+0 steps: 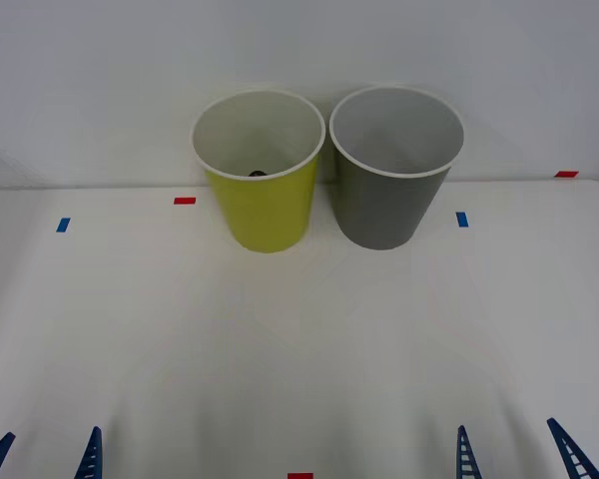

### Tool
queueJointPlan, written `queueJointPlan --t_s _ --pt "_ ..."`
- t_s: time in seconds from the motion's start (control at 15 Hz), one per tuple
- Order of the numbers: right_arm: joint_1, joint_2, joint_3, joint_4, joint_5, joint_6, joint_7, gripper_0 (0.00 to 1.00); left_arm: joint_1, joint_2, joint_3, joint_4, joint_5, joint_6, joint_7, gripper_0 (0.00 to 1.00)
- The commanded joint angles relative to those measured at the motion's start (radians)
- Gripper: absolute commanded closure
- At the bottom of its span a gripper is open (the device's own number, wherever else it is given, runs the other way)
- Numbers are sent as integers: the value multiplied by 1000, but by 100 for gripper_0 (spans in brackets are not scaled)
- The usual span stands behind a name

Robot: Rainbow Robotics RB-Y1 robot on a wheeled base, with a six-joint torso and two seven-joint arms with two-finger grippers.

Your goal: Put cans in the gray bin and PET bottles in the light green bin.

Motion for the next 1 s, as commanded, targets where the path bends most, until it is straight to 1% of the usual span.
queueJointPlan --t_s 0.07,1.0 --pt "0 0 0 0 0 0 0 0 0 0 0 0 0 0 0 0" --pt "0 0 0 0 0 0 0 0 0 0 0 0 0 0 0 0"
